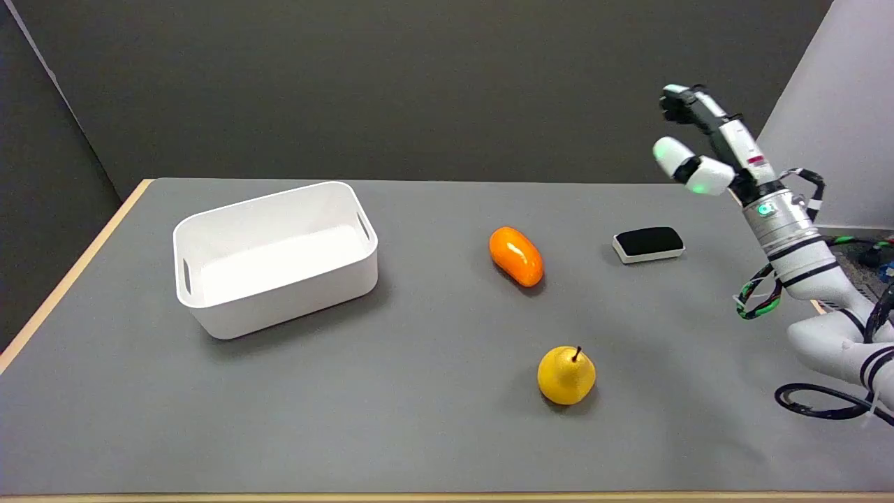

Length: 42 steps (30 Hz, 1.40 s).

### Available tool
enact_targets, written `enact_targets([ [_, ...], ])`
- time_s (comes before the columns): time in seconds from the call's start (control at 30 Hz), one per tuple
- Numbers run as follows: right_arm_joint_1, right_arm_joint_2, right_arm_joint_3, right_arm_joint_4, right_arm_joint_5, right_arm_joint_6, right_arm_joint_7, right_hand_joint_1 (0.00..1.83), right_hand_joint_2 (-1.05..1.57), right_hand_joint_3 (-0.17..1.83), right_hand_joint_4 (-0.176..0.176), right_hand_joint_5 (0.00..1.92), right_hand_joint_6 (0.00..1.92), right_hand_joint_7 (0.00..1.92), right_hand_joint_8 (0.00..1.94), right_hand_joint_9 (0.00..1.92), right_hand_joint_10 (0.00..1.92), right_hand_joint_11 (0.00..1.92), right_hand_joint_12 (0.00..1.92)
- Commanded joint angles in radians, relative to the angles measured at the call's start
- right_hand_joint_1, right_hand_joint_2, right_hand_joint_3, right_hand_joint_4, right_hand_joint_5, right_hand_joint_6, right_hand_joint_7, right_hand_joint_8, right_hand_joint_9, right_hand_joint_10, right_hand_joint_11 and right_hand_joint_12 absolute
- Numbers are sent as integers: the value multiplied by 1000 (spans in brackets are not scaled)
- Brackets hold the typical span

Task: Pick up mango.

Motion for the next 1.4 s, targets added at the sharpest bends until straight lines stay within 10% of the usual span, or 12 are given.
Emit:
enact_targets([
  [0.03, -186, 43, 162, 418, -556, -407, -65, 405, 592, 929, -110, 185, 480, 236, 451, 120, 779, -1, 1072],
  [0.37, -189, 3, -13, 796, -697, -987, -79, 330, 554, 900, -139, 190, 503, 194, 436, 56, 750, -1, 1078],
  [0.8, -15, -419, -412, 988, -1264, -1821, -67, 285, 543, 897, -157, 176, 505, 179, 429, 38, 730, -1, 1055],
  [1.4, 80, -450, -606, 989, -1362, -2023, 47, 241, 557, 867, -176, 199, 547, 233, 480, 77, 783, 0, 1145],
])
